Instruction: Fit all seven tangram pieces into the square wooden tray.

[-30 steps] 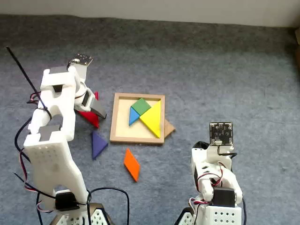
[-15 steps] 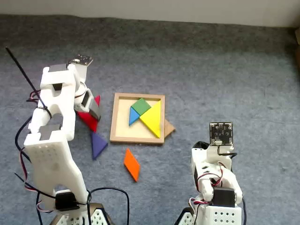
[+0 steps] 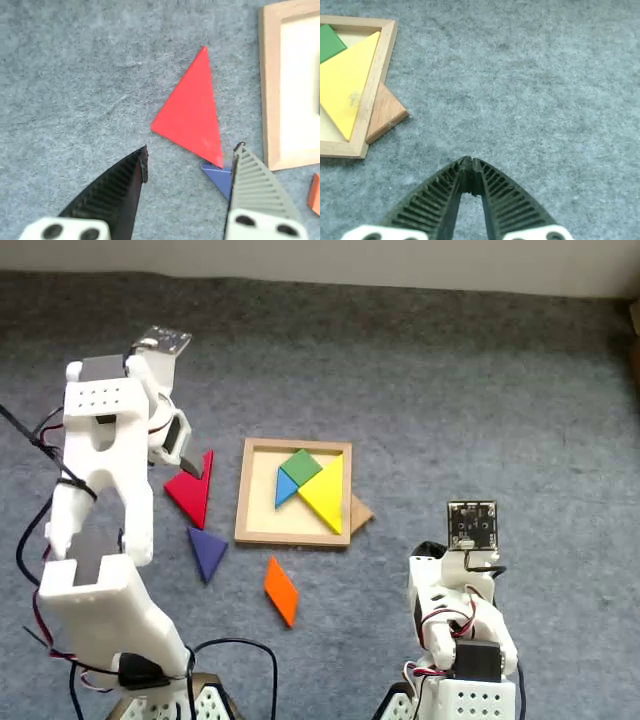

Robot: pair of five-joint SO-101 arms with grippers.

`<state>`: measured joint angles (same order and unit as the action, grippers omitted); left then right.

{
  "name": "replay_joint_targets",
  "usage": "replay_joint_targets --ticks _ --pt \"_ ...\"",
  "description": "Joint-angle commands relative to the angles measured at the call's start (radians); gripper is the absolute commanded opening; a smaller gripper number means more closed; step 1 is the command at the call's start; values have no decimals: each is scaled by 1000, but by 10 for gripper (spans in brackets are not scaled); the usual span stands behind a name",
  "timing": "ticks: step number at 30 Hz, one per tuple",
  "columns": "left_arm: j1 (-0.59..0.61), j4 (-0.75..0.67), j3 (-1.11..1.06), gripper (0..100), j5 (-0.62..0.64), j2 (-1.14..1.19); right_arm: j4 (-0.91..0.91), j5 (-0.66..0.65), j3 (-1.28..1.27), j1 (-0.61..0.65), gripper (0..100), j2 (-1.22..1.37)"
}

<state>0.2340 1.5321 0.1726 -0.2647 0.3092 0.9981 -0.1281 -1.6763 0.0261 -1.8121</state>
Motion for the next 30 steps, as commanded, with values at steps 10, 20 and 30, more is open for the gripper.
replay_joint_targets --ticks 10,20,30 --pt "-56 28 4 325 -63 -62 2 2 -143 -10 24 5" --pt "45 -69 -41 400 -20 127 2 2 -143 -10 24 5" --pt "47 -107 -39 399 -20 246 2 2 -143 -10 24 5"
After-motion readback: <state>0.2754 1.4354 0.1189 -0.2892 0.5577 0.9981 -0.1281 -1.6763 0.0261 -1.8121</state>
